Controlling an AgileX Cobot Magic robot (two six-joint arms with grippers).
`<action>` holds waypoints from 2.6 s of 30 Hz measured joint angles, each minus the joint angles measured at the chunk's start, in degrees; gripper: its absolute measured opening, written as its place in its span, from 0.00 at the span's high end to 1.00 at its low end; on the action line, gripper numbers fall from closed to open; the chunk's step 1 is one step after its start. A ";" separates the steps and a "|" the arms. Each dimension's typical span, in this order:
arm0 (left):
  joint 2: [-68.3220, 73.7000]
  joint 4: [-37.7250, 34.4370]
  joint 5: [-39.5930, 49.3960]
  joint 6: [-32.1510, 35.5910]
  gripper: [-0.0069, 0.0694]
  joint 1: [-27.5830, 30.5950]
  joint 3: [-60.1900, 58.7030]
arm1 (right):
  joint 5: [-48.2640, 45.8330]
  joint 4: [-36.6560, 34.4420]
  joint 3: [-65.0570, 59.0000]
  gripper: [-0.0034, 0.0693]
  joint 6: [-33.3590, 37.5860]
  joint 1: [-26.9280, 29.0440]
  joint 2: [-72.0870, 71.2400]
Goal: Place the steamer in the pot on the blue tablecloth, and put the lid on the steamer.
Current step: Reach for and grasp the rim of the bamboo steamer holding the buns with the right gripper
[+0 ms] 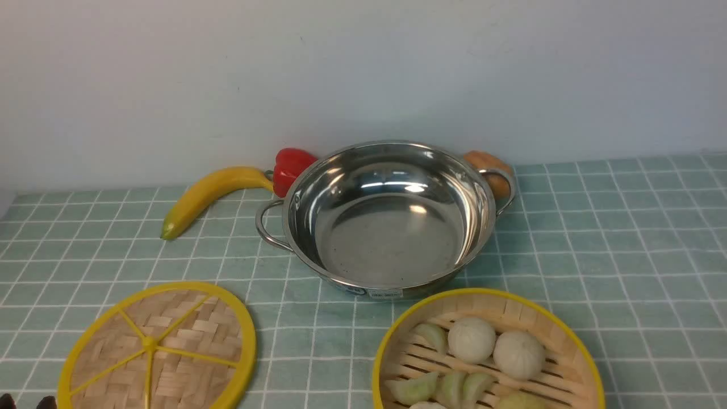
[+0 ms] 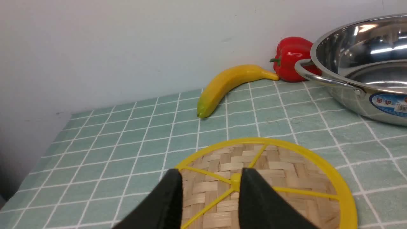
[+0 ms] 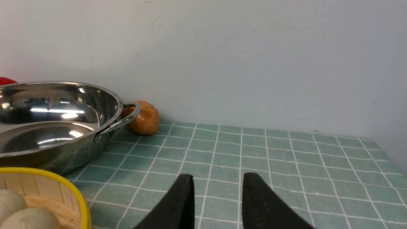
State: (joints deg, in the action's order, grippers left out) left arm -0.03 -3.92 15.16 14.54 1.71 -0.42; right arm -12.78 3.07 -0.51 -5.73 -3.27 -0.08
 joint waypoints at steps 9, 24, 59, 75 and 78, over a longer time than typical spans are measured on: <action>0.00 0.00 0.00 0.00 0.59 -0.34 0.00 | 0.00 0.00 0.00 0.62 0.00 0.00 0.00; 0.00 -0.16 0.00 0.00 0.59 -0.34 0.00 | 0.52 -0.54 0.00 0.62 -0.16 0.00 0.00; -0.05 -52.42 -23.31 -21.58 0.59 -0.34 4.43 | 16.48 10.93 36.29 0.62 -40.88 -0.06 18.76; 21.02 -14.18 7.73 -15.07 0.59 -0.39 29.56 | -31.08 -3.07 53.18 0.62 -16.74 -25.15 55.20; 29.68 -10.86 17.27 -15.01 0.59 -0.39 35.68 | -38.52 -3.86 55.35 0.62 -15.37 -27.78 60.14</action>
State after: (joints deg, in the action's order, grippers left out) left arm 29.66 -14.78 32.43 -0.48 1.33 35.26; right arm -51.30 -0.79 54.84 -21.10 -31.05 60.06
